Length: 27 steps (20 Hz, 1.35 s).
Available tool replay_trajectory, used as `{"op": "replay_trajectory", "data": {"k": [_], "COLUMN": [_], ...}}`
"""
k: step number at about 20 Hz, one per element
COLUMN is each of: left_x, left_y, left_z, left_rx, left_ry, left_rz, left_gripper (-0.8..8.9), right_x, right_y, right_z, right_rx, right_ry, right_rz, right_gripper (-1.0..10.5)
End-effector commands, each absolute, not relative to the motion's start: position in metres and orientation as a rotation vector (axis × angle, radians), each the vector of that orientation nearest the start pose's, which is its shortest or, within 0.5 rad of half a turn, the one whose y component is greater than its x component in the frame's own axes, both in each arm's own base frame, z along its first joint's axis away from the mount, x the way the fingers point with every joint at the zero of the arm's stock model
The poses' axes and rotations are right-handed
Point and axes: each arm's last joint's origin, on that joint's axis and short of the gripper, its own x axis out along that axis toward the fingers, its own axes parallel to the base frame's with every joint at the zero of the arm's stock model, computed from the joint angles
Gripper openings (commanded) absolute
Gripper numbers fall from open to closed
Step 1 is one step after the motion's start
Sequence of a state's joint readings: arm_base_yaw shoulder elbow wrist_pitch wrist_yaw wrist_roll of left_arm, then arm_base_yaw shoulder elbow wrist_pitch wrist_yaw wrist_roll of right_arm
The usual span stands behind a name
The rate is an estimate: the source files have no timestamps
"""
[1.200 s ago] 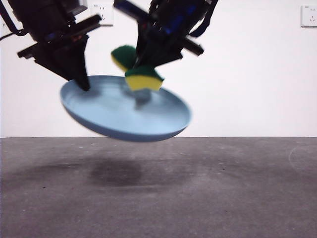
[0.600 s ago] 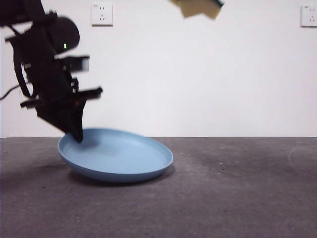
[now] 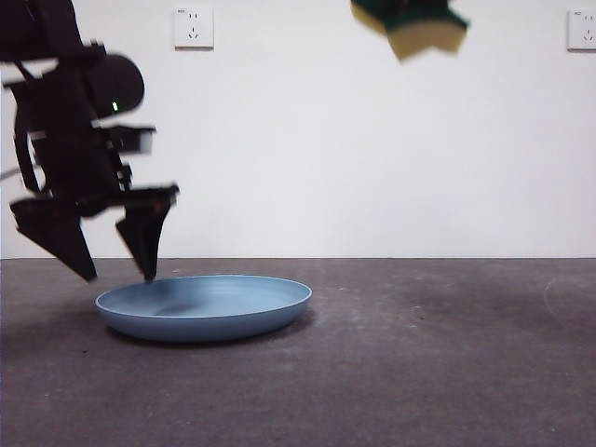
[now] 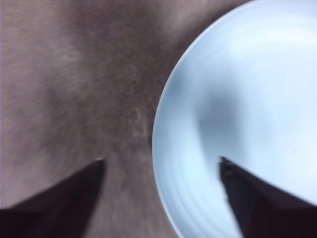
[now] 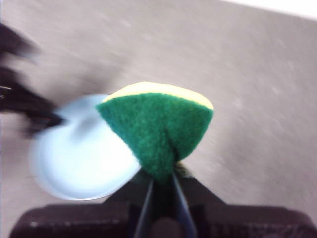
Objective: Pick up the plate,pick up the cloth,clean the plate with the cloth
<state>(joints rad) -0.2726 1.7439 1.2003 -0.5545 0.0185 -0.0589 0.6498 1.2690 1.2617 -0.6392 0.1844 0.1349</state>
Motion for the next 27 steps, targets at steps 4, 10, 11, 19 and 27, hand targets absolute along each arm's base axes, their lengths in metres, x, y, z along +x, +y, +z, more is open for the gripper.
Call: {"op": "replay_trajectory", "data": {"k": [4, 10, 11, 19, 27], "left_x": [0.295, 0.230, 0.220, 0.164, 0.159], "left_y": [-0.098, -0.103, -0.105, -0.096, -0.095], "left_z": [0.284, 0.356, 0.363, 0.333, 0.333], "left_rx": [0.020, 0.014, 0.027, 0.064, 0.062], "left_ry": [0.866, 0.577, 0.537, 0.449, 0.448], "left_rz": [-0.307, -0.319, -0.296, -0.301, -0.316], "left_gripper": [5.02, 5.03, 5.02, 5.02, 5.02], "right_x": [0.266, 0.321, 0.328, 0.347, 0.346], "right_y": [0.153, 0.164, 0.164, 0.153, 0.152], "right_z": [0.305, 0.220, 0.205, 0.152, 0.151], "right_rx": [-0.053, -0.034, -0.039, -0.075, -0.098], "right_ry": [0.837, 1.038, 1.075, 1.201, 1.214], "right_rz": [0.362, 0.364, 0.353, 0.316, 0.357], "right_gripper": [-0.2, -0.2, -0.2, -0.2, 6.3]}}
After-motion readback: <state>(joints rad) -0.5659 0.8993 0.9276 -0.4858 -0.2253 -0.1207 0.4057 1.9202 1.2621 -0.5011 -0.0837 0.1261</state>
